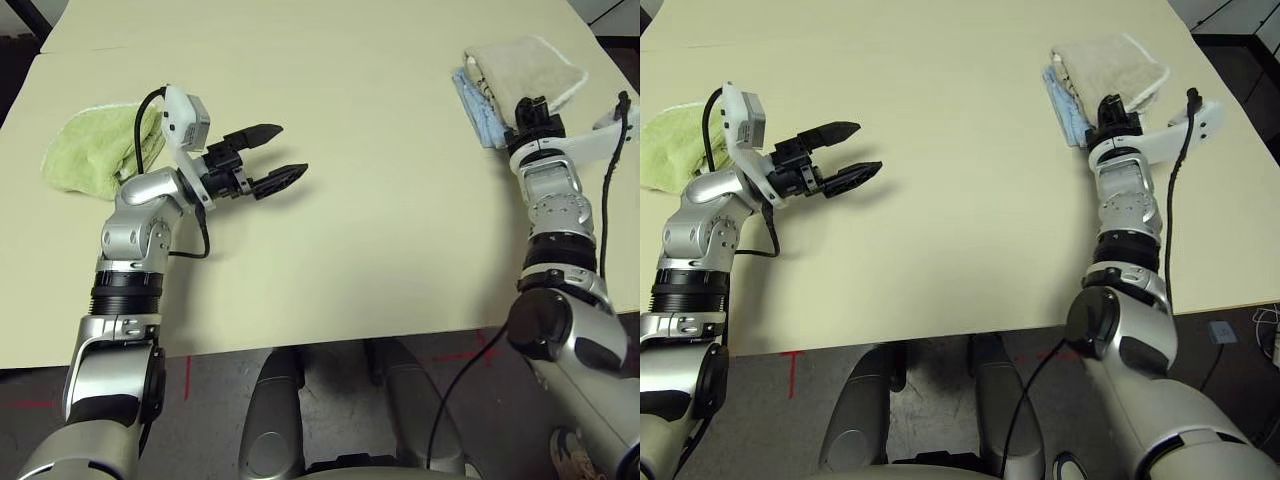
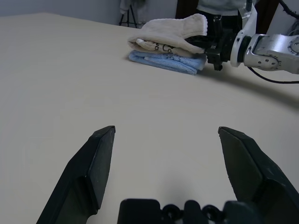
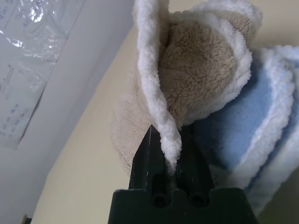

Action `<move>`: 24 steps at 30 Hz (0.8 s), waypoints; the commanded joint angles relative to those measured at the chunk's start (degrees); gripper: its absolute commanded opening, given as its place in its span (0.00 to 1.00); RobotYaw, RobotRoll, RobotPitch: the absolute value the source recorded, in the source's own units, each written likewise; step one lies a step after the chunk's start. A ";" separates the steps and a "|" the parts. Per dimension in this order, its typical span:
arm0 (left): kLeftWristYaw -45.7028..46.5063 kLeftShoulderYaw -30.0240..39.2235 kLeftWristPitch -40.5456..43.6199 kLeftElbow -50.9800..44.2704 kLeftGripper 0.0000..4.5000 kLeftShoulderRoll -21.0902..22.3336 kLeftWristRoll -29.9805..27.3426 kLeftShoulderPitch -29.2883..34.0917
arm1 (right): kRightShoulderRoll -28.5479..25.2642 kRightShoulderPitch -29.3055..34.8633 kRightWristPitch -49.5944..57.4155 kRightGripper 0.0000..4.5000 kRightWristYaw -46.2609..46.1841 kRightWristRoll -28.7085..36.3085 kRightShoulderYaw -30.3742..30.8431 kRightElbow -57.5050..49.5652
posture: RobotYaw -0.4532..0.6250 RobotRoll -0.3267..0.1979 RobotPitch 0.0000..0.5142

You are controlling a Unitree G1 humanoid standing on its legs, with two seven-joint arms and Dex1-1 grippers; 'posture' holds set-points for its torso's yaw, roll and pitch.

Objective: Fold the towel and set it aside.

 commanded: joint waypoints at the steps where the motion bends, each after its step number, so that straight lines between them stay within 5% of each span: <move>1: -0.59 -0.99 -0.08 -0.85 1.00 -0.19 0.57 0.83 | 0.95 0.96 0.39 0.00 -3.14 0.65 0.55 -2.51 | 0.38 0.62 0.46; 16: 1.48 -0.28 2.33 -5.91 1.00 -0.81 -0.80 5.16 | 4.66 6.46 5.62 0.00 -14.32 5.05 2.01 -19.41 | 0.38 0.62 0.46; 24: 2.23 0.33 1.49 -5.03 1.00 -0.37 -0.53 5.15 | 4.15 7.89 5.45 0.00 -15.27 5.12 2.64 -19.71 | 0.38 0.62 0.46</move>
